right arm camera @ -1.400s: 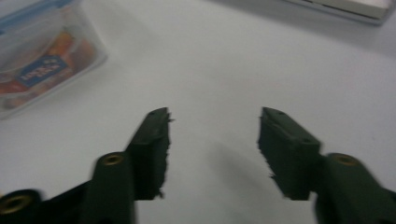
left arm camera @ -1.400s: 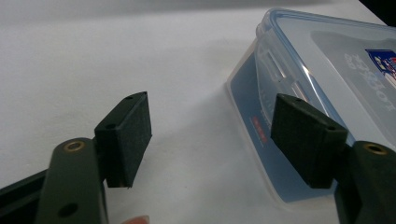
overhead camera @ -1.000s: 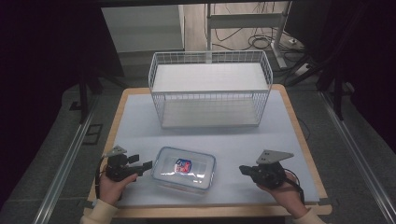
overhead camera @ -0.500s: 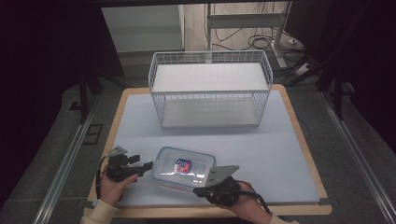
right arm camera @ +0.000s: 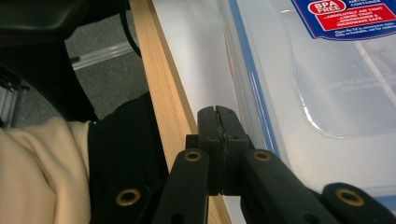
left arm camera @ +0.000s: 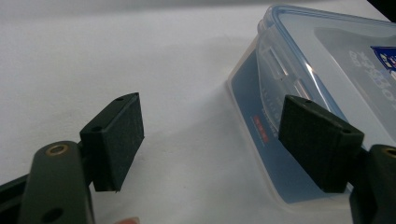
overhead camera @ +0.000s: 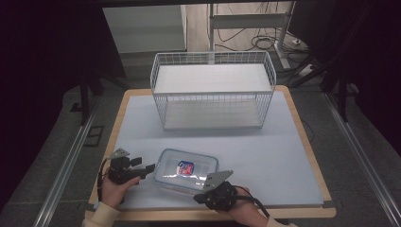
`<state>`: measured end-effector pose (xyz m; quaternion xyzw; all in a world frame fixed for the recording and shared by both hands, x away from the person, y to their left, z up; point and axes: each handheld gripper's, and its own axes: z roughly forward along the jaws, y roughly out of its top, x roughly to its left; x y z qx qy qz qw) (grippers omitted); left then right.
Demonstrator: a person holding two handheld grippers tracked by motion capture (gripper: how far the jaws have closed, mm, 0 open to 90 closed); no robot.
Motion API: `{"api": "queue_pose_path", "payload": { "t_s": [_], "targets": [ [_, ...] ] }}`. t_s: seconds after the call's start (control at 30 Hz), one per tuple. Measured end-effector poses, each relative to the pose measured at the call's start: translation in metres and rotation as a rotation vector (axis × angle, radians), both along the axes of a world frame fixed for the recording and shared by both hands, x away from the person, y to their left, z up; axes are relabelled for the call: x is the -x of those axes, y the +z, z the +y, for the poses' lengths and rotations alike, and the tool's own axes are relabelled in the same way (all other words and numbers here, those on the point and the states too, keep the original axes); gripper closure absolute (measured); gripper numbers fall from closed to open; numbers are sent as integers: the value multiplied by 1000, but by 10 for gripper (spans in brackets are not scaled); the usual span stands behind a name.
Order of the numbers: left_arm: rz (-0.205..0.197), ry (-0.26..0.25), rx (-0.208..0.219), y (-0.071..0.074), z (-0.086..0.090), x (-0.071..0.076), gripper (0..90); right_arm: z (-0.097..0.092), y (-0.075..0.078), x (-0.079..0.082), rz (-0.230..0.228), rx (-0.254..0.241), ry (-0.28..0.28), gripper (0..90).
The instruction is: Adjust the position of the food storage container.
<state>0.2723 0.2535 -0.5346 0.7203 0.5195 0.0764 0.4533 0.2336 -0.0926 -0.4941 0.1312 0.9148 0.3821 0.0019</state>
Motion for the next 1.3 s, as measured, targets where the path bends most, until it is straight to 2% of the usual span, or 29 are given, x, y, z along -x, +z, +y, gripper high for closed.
{"api": "queue_pose_path", "payload": {
  "t_s": [0.17,0.37,0.43,0.5,0.73,0.87,0.93,0.97,1.03,1.1,1.13,1.17,1.2,1.23,1.27,1.3],
  "targets": [
    [3,-8,-1,-1,-1,0,217,-4,0,-4,-10,5,-12,900],
    [0,-7,-1,0,0,0,217,-13,0,-13,-14,4,-53,900],
    [0,-7,-3,-1,0,-1,217,-19,-1,-19,-25,9,-82,900],
    [2,-9,-3,-1,-1,-1,217,-23,-1,-22,-12,-3,-93,900],
    [1,-11,-3,-1,-1,0,217,-27,-1,-27,-31,5,-117,900],
    [2,-11,-5,-1,-1,0,217,-29,-2,-28,-25,-3,-126,900],
    [3,-11,-6,-1,-1,0,217,-31,-1,-28,-13,-22,-119,900],
    [3,-9,-4,-1,0,0,218,-37,5,-26,-14,-51,-126,900],
    [3,-9,0,0,0,0,219,-42,9,-26,-26,-61,-134,900],
    [1,-7,9,1,2,1,253,-66,22,-26,-53,-99,-194,900],
    [1,-7,9,1,2,1,284,-66,22,-26,-53,-99,-194,900],
    [8,-3,21,3,2,2,328,-85,26,-29,-72,-108,-250,900],
    [8,-3,21,3,2,2,378,-85,26,-29,-72,-108,-250,900],
    [8,-10,26,5,3,3,462,-103,26,-35,-86,-102,-317,900],
    [8,-10,26,5,3,3,525,-103,26,-35,-86,-102,-317,900],
    [8,-34,30,7,3,4,610,-121,20,-42,-89,-93,-383,900]
  ]
}}
